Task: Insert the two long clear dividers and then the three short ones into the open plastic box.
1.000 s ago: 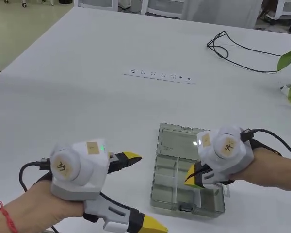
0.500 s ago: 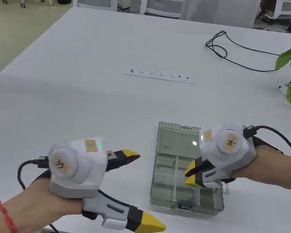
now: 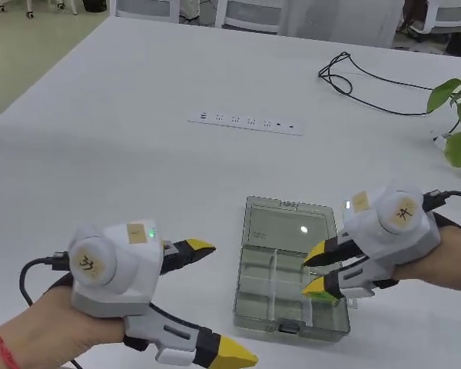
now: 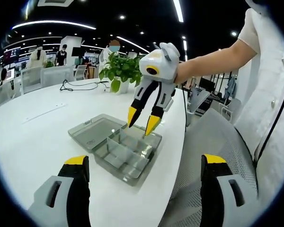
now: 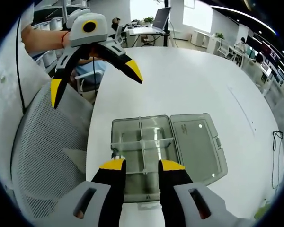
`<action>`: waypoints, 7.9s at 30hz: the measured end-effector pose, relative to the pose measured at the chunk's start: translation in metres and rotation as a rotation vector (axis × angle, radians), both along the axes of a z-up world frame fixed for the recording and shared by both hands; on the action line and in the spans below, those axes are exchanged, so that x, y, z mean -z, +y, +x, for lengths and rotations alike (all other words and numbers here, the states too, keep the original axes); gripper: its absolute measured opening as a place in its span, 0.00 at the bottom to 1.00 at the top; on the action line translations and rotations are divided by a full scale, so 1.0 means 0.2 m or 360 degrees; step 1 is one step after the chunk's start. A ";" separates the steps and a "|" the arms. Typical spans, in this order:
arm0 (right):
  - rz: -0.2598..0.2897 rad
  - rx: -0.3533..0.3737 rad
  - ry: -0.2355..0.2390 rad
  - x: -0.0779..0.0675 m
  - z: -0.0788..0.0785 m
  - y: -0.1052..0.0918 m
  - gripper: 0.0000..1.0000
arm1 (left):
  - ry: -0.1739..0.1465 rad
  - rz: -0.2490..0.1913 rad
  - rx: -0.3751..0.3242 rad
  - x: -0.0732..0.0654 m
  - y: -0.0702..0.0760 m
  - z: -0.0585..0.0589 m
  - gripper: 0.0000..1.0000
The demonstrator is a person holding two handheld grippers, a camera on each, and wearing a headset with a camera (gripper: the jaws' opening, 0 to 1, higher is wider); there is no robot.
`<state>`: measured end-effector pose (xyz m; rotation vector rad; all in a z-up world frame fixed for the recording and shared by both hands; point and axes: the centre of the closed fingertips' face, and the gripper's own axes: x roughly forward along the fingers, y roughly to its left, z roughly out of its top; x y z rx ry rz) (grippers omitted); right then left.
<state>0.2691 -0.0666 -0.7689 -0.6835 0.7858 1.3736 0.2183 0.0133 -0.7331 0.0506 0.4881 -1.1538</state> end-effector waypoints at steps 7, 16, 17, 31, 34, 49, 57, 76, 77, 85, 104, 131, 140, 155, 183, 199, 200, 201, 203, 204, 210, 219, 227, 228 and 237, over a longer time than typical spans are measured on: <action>0.0021 0.0059 -0.0015 -0.05 -0.01 -0.09 0.35 | -0.0008 0.0004 -0.0008 -0.01 0.01 0.00 1.00; 0.0013 0.0127 -0.0029 -0.07 -0.01 -0.22 0.42 | -0.0007 0.0014 -0.0005 -0.01 0.02 -0.01 1.00; 0.0003 0.0138 -0.0030 -0.07 -0.01 -0.25 0.43 | -0.0009 0.0020 -0.0002 0.00 0.02 -0.01 1.00; -0.0121 0.0236 0.0024 0.01 -0.06 -0.58 0.52 | 0.0007 0.0035 -0.0007 0.01 0.04 -0.01 1.00; -0.0180 0.0246 0.0038 0.05 -0.06 -0.67 0.53 | 0.0009 0.0041 0.0000 0.02 0.04 -0.01 1.00; -0.0421 0.0280 0.0111 0.28 -0.07 -1.04 0.55 | 0.0038 0.0050 -0.0016 0.03 0.06 -0.01 1.00; -0.0573 0.0183 0.0079 0.39 -0.07 -1.15 0.53 | 0.0052 0.0047 -0.0029 0.03 0.06 -0.01 1.00; -0.0641 0.0149 0.0030 0.44 -0.04 -1.18 0.38 | 0.0074 0.0040 -0.0053 0.04 0.09 0.00 1.00; -0.0642 0.0145 0.0028 0.44 -0.04 -1.18 0.37 | 0.0075 0.0040 -0.0053 0.04 0.09 0.00 1.00; -0.0648 0.0148 0.0025 0.43 -0.05 -1.17 0.33 | 0.0074 0.0045 -0.0052 0.05 0.11 0.00 1.00; -0.0509 0.0133 -0.0163 0.15 -0.08 -0.92 0.33 | 0.0074 -0.0042 -0.0106 -0.05 0.10 0.04 1.00; -0.0211 0.0029 -0.0482 -0.35 -0.12 -0.31 0.33 | 0.0652 -0.0569 -0.0260 -0.32 -0.26 0.12 0.59; -0.0165 -0.0005 -0.0508 -0.43 -0.18 -0.17 0.33 | 0.0826 -0.0645 -0.0221 -0.32 -0.38 0.07 0.44; -0.0160 -0.0056 -0.0558 -0.50 -0.24 -0.06 0.33 | 0.0989 -0.0705 -0.0190 -0.31 -0.48 0.01 0.20; -0.0159 -0.0075 -0.0566 -0.52 -0.24 -0.04 0.34 | 0.0971 -0.0703 -0.0189 -0.30 -0.46 0.01 0.00; 0.0201 -0.0085 0.0067 -0.63 -0.35 -0.05 0.19 | 0.0181 -0.0359 0.0344 -0.32 -0.45 -0.16 0.00; 0.0225 -0.0107 0.0093 -0.63 -0.36 -0.04 0.18 | 0.0151 -0.0355 0.0370 -0.33 -0.45 -0.16 0.00; 0.0250 -0.0122 0.0161 -0.64 -0.39 -0.03 0.18 | 0.0115 -0.0361 0.0393 -0.34 -0.45 -0.17 0.00; 0.0245 -0.0143 0.0190 -0.63 -0.41 -0.03 0.16 | 0.0098 -0.0378 0.0423 -0.35 -0.46 -0.19 0.00; 0.0240 -0.0159 0.0197 -0.63 -0.42 -0.03 0.15 | 0.0094 -0.0385 0.0432 -0.36 -0.46 -0.20 0.00; 0.0240 -0.0242 0.0278 -0.61 -0.47 -0.01 0.11 | 0.0055 -0.0423 0.0478 -0.39 -0.46 -0.22 0.00; 0.0241 -0.0278 0.0326 -0.61 -0.51 0.00 0.03 | 0.0035 -0.0423 0.0515 -0.39 -0.47 -0.24 0.00; 0.0251 -0.0261 0.0327 -0.61 -0.51 0.01 0.03 | 0.0048 -0.0431 0.0491 -0.38 -0.46 -0.23 0.00; 0.0250 -0.0260 0.0325 -0.61 -0.51 0.01 0.03 | 0.0048 -0.0430 0.0489 -0.38 -0.46 -0.23 0.00; 0.0246 -0.0257 0.0309 -0.60 -0.49 0.01 0.03 | 0.0054 -0.0408 0.0472 -0.37 -0.45 -0.23 0.00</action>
